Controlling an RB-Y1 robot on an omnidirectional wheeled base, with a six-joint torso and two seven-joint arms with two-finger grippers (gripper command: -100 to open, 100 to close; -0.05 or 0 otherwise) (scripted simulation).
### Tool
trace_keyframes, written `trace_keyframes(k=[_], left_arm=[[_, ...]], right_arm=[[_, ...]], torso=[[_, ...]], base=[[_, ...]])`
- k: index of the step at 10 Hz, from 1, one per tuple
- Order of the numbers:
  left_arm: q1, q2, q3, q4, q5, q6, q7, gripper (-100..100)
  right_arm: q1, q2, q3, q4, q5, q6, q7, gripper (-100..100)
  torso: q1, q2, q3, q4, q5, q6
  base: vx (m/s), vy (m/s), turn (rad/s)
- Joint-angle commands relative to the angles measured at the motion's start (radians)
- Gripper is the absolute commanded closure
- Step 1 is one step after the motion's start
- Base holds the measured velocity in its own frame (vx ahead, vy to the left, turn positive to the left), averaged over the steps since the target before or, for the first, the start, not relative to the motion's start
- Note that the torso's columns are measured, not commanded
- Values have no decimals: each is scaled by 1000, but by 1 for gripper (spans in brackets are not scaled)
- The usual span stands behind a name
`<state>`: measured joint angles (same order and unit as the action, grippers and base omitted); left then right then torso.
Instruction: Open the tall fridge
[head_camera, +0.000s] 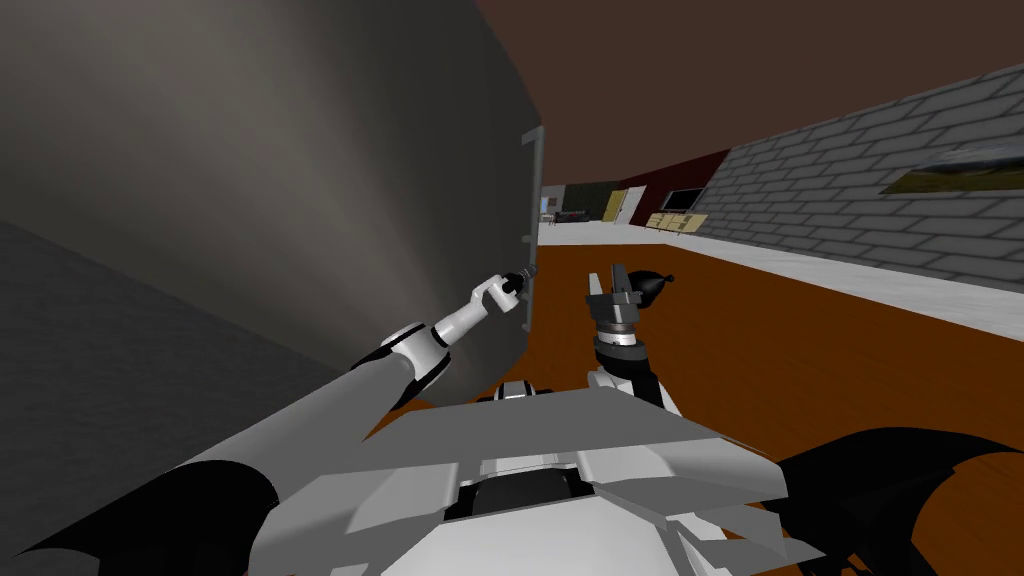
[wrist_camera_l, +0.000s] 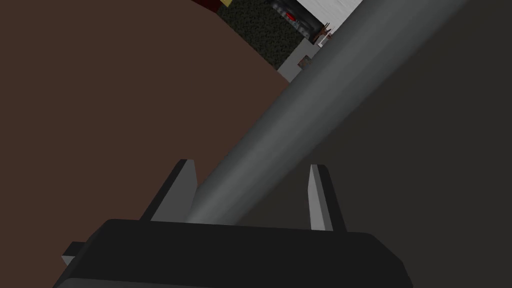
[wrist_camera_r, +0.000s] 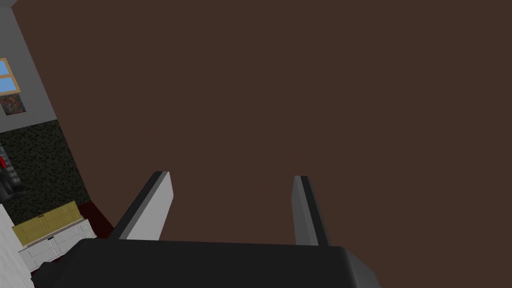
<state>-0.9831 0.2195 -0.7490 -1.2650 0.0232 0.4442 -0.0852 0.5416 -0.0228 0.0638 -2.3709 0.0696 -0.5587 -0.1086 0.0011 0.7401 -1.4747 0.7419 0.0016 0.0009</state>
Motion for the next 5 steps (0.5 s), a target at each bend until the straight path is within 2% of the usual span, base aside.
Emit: trace_keyframes(k=[1,2,3,4,5], left_arm=[[-1,-12,-49,-66,13,-4,8,100],[-4,-18,-72,-90,22,-4,11,100],[-4,-18,-72,-90,22,-4,11,100],[-10,-29,-118,-137,38,-5,17,100],[-13,-35,-141,-161,46,-5,20,100]], right_arm=[[0,0,0,0,0,0,0,0],[0,0,0,0,0,0,0,0],[0,0,0,0,0,0,0,0],[0,0,0,0,0,0,0,0],[0,0,0,0,0,0,0,0]], torso=[[-1,0,0,-1,0,0],[-1,1,0,0,0,1],[-2,4,2,1,-1,3],[-3,0,0,0,-1,0],[-2,-1,-1,-2,-1,1]], base=[[-107,76,-27],[-170,106,-21],[-130,85,-60],[-128,95,-58],[-213,127,-73]])
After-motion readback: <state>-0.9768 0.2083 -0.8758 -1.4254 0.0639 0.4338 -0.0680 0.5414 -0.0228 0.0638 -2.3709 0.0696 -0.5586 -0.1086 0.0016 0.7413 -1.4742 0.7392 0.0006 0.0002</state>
